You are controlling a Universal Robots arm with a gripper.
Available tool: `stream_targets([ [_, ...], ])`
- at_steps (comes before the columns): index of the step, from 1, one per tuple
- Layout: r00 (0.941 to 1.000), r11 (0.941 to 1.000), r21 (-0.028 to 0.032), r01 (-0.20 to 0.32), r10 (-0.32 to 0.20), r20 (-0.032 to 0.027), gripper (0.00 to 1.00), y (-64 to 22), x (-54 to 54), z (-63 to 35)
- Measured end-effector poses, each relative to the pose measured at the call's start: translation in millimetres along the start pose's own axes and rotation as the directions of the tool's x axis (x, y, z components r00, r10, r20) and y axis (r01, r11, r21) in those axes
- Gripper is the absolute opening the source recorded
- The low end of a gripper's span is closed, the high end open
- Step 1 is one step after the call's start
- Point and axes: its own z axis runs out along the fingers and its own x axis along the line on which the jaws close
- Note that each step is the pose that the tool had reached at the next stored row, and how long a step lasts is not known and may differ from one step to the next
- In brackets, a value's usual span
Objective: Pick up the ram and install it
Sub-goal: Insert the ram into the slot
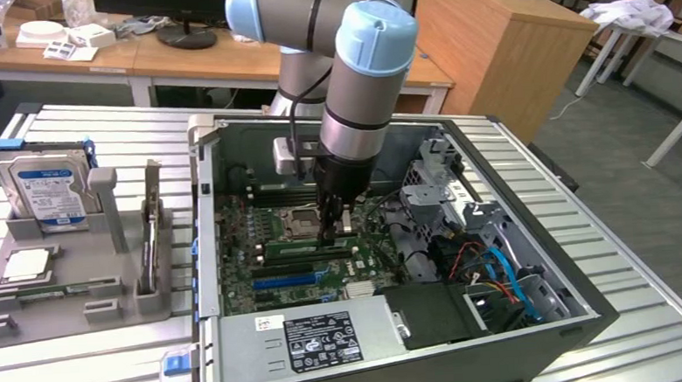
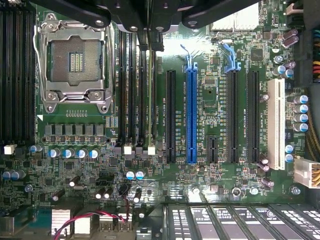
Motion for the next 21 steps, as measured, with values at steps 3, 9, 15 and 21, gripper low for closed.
stream_targets([
  [3,1.0000,1.0000,0.0000,0.000,0.000,0.0000,0.12,0.0,0.0,0.2],
  [9,1.0000,1.0000,0.0009,0.000,0.000,0.0012,0.12,-0.1,-0.2,1.3],
  [15,1.0000,1.0000,0.0007,0.000,0.000,0.0007,0.12,0.0,-1.6,1.4],
  [21,1.0000,1.0000,0.0008,0.000,0.000,0.0008,0.12,0.0,-1.7,1.4],
])
